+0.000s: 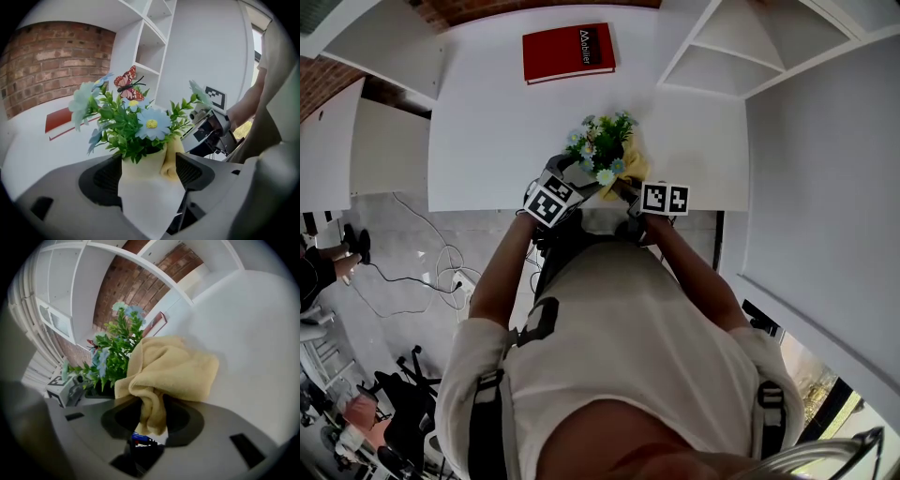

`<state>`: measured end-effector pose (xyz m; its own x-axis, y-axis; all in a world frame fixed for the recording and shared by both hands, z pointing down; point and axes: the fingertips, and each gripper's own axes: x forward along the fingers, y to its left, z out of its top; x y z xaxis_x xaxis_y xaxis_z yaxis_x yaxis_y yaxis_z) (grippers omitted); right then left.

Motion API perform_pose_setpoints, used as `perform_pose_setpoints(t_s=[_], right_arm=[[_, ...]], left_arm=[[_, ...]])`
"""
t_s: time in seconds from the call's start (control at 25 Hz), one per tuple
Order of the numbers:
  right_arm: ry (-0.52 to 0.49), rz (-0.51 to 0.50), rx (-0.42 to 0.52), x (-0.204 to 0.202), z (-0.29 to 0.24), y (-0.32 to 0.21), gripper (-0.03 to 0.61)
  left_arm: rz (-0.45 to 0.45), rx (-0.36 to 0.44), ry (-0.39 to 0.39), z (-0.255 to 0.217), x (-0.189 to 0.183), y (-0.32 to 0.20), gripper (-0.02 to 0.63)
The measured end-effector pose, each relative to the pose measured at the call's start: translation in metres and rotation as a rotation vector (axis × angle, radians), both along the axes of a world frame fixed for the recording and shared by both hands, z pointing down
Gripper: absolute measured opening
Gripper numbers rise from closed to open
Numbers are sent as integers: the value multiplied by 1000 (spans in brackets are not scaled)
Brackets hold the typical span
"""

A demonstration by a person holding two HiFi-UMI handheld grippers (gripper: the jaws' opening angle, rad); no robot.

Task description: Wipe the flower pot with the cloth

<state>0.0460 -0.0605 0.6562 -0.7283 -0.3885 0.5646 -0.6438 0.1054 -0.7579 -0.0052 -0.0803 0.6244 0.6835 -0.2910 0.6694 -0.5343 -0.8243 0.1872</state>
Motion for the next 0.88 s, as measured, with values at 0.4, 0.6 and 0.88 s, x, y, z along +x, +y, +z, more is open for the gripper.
perform_pose_setpoints(t_s=[0.4,0.6,0.88], right_arm=[[37,-35,-33,5,14,6,130],[-19,-52,45,3,-23,-5,130],[-16,-21,121,3,-32,-16,132]], left_arm=[[8,12,-84,18,-22,11,345],[33,7,-59,20,-11,-4,345],[-74,-29,-27,9,-7,10,345]])
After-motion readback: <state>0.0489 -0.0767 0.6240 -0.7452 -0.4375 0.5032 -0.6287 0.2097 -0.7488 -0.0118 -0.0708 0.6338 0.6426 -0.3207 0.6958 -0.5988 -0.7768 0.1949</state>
